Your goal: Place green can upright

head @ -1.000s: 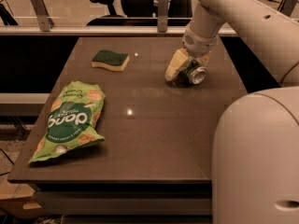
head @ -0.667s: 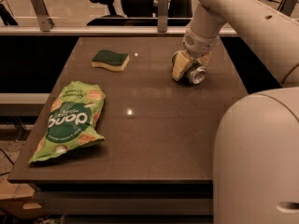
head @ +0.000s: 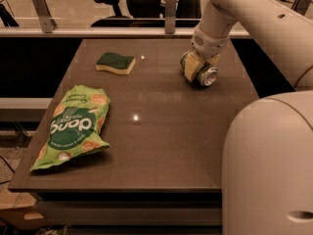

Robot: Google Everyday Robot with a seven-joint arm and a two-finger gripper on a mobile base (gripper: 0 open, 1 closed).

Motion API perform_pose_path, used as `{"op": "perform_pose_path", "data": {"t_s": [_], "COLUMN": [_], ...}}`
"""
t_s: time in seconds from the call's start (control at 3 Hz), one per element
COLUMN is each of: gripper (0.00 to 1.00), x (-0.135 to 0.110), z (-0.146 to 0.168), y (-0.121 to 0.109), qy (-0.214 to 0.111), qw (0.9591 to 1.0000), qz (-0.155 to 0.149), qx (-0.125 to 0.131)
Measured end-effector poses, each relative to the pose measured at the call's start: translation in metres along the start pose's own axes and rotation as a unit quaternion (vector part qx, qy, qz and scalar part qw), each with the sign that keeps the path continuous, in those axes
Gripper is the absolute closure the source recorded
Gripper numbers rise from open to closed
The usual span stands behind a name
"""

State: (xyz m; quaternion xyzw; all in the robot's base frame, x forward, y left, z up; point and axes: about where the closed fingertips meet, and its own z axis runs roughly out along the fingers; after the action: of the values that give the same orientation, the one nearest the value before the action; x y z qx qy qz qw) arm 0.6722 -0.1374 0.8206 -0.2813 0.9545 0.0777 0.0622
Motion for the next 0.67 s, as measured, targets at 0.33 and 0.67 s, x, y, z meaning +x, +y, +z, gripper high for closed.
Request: {"op": "perform_pose_path", "data": {"t_s": [0.33, 0.67], "gripper": [1.0, 1.0], "x": [-0.0001, 0.0041], "z": [-0.0006, -0.0089], "y": [0.0001, -0.0023], "qy": [0.0, 0.004], "qw": [1.0, 0.9999], "qz": [0.0, -0.002], "qx": [0.0, 0.014]}}
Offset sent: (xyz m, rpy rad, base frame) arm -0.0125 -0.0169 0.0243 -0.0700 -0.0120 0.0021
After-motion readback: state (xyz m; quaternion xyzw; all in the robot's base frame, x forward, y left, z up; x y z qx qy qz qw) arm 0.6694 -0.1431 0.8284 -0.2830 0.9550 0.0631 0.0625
